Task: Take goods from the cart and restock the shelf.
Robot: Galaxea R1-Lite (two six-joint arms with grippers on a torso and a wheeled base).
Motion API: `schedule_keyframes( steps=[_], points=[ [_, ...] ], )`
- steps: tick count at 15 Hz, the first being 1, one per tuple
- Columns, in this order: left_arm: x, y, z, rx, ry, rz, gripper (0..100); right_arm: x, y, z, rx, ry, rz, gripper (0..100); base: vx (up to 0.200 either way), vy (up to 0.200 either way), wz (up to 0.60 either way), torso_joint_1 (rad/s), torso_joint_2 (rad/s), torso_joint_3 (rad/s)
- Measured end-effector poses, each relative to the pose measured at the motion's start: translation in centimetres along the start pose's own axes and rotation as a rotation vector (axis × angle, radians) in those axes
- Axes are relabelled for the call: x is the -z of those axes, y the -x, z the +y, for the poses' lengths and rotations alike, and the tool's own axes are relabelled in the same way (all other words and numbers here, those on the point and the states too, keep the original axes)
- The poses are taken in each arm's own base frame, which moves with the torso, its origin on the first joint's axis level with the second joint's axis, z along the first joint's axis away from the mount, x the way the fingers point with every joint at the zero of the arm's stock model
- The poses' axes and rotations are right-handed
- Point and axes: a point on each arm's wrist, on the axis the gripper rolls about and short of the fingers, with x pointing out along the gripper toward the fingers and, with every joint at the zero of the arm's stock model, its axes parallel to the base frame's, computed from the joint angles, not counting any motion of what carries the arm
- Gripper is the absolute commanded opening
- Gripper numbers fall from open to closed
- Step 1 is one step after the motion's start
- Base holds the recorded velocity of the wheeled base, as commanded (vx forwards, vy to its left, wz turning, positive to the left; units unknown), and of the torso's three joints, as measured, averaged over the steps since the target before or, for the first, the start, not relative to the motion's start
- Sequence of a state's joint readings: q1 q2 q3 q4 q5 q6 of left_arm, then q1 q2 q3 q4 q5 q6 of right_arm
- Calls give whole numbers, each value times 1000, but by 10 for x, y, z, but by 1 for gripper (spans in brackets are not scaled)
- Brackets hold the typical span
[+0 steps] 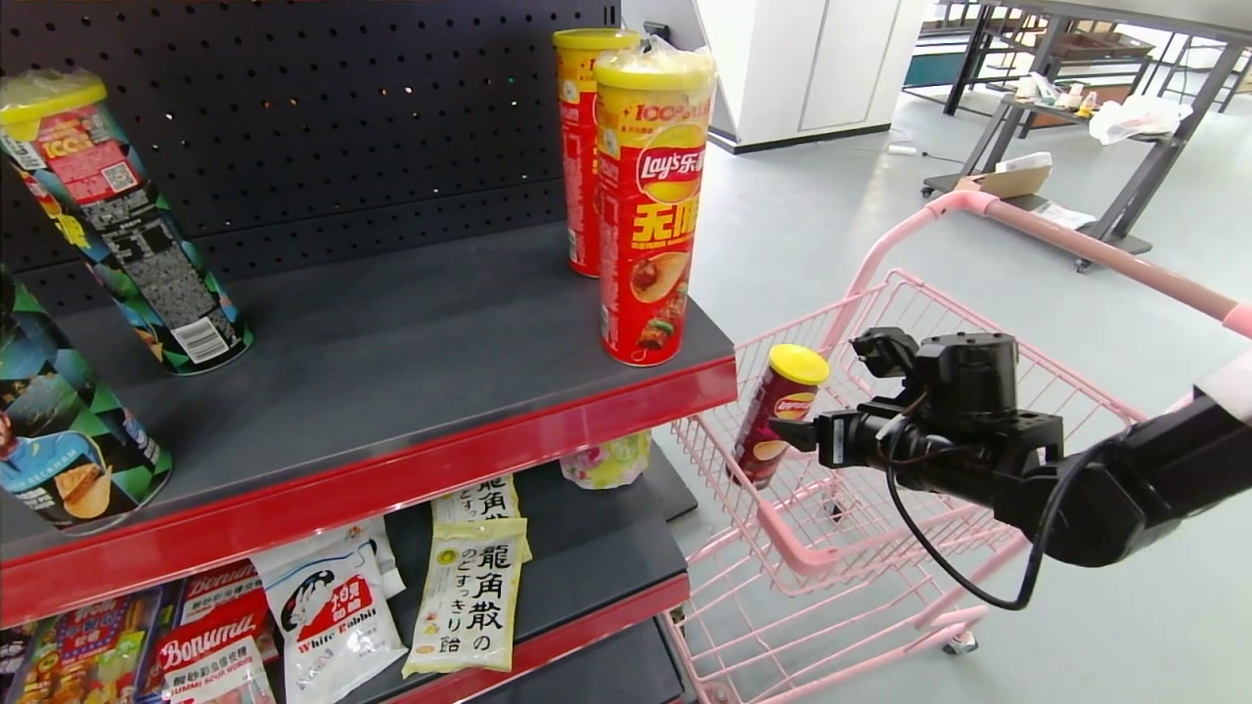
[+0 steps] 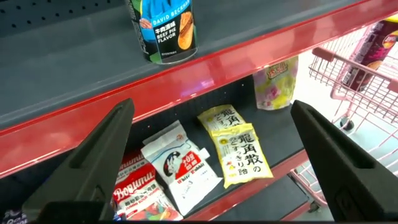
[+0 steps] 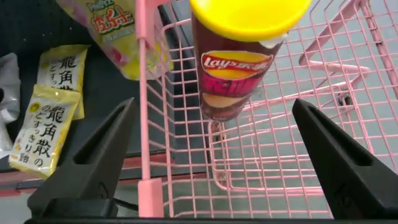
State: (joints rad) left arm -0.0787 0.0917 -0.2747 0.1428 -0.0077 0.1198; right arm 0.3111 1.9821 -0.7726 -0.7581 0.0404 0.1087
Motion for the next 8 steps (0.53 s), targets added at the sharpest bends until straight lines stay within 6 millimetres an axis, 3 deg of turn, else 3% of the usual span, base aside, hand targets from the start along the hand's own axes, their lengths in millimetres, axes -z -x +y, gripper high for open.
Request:
schedule_keyframes(
  steps=[8],
  points=[
    [1, 0, 0, -8, -2, 14, 100, -3, -45, -4, 25, -6, -19, 100, 0, 0, 0, 0, 0, 0]
  ],
)
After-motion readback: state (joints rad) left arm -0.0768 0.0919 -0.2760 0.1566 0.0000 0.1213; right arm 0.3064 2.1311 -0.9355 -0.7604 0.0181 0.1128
